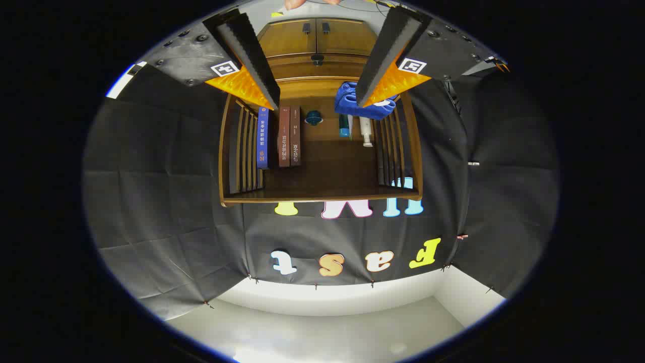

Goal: Pull open the drawer, take out the items inside it, and place them on the countertop above the cabinet.

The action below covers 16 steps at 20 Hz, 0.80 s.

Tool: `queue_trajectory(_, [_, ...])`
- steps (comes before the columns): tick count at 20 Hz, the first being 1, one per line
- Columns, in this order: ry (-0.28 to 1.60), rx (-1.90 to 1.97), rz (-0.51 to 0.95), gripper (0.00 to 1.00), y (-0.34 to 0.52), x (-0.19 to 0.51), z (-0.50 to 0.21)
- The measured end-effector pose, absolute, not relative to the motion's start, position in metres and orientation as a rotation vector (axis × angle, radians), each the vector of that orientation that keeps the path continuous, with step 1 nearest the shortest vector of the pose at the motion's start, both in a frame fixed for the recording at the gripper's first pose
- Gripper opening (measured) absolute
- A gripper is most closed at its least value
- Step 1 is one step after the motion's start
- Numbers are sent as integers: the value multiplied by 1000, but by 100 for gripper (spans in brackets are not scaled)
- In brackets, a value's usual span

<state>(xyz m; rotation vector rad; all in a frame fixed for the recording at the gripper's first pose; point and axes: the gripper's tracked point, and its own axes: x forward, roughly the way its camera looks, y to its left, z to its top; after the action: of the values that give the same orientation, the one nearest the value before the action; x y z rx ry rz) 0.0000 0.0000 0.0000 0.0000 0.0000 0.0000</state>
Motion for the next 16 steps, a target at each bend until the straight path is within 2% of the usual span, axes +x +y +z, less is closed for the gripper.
queue_trajectory(16, [-31, -19, 26, 98, 12, -7, 8])
